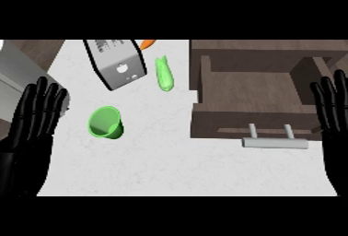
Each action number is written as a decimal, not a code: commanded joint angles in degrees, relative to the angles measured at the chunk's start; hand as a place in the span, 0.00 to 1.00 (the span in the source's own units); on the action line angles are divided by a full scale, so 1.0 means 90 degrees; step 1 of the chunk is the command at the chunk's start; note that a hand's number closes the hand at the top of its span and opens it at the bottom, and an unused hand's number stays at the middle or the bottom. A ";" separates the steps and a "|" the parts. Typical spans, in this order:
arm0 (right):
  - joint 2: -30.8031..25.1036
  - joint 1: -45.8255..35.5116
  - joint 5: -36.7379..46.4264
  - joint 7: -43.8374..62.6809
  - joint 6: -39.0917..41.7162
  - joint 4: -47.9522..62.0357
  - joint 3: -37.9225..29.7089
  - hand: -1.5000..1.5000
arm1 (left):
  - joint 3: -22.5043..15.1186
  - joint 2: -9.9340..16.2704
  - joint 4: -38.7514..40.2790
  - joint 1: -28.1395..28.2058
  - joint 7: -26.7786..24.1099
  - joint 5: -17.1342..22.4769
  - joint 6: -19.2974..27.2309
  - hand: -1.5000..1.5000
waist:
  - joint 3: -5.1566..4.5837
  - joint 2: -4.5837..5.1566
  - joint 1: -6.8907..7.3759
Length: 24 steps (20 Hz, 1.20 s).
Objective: Pick up the cup, place it into the drawer and close the drawer
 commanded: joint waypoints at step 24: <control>0.0290 -0.0290 -0.0530 0.0724 0.0422 0.0063 0.0290 0.00 | 0.0711 -0.0554 0.2494 -0.1909 -0.0267 0.0587 0.0990 0.00 | -0.0077 0.0119 -0.0170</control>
